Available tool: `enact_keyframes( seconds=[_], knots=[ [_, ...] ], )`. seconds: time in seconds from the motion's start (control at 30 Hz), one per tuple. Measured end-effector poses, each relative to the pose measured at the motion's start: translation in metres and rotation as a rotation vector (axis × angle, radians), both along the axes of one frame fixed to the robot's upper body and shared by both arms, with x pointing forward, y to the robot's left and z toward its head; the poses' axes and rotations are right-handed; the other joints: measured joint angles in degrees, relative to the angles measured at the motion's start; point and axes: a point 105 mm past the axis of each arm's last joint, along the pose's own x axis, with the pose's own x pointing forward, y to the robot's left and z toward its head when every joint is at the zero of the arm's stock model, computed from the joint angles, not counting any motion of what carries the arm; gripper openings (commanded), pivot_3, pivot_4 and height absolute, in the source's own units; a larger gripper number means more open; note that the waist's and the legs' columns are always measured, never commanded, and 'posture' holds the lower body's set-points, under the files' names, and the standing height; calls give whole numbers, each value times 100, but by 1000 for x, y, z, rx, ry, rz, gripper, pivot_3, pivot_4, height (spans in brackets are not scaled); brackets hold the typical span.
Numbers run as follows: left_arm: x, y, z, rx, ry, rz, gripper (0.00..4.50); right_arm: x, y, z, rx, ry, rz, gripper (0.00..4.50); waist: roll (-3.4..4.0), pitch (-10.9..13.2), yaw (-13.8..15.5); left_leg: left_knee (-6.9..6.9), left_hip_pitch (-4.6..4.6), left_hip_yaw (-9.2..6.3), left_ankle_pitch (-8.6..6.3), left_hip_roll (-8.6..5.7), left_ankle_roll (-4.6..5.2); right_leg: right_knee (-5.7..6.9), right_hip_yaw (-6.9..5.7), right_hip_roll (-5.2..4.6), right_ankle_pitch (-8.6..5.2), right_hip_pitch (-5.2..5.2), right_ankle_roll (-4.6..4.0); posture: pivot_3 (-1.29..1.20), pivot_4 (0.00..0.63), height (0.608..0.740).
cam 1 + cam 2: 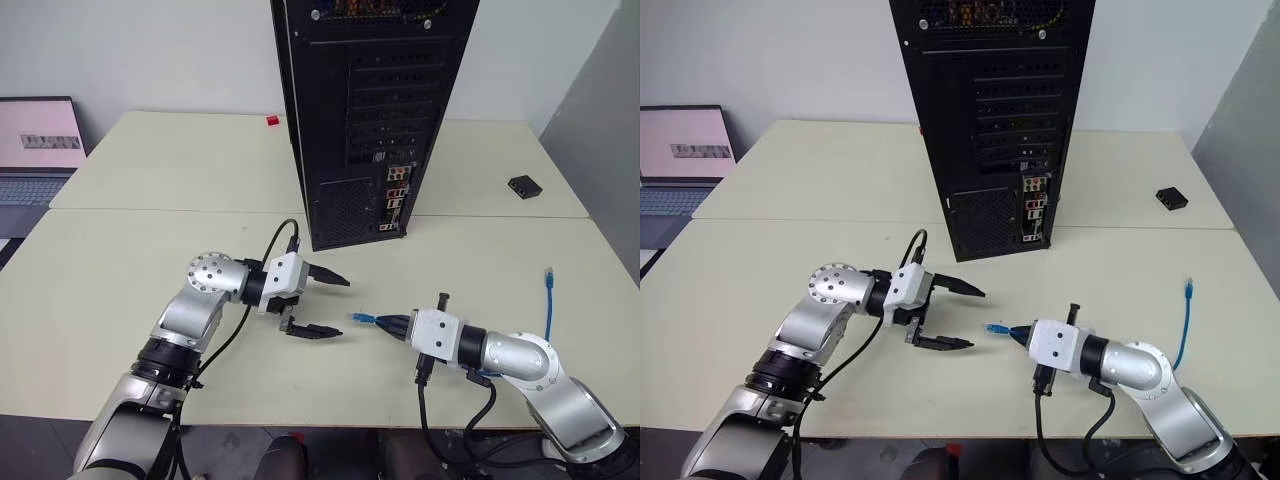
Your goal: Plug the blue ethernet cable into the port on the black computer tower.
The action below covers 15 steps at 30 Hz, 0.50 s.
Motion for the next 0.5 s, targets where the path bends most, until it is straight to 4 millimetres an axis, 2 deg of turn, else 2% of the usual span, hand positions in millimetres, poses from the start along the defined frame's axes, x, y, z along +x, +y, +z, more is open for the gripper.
enact_keyframes(
  seconds=[0.27,0.3,0.33,0.5],
  knots=[
    [-3,-1,-6,17,23,-36,4500,-1,1,1,-5,9,6,28,0,0,1,0,0,0,0,0,0,0,0,0,0,0,0,0,150,740],
    [-4,-1,-6,17,16,-40,4148,-1,1,2,-3,7,4,0,0,0,0,0,0,0,0,0,0,0,0,0,0,0,0,0,150,740],
    [-4,-1,-6,16,13,-42,4082,0,0,2,-1,6,2,0,0,0,0,0,0,-1,0,0,0,0,0,0,0,0,0,0,150,740],
    [-4,-5,-7,1,22,-46,2950,0,0,5,13,12,-2,0,0,0,1,1,0,0,0,0,0,0,0,0,0,0,0,0,150,740]
  ],
)
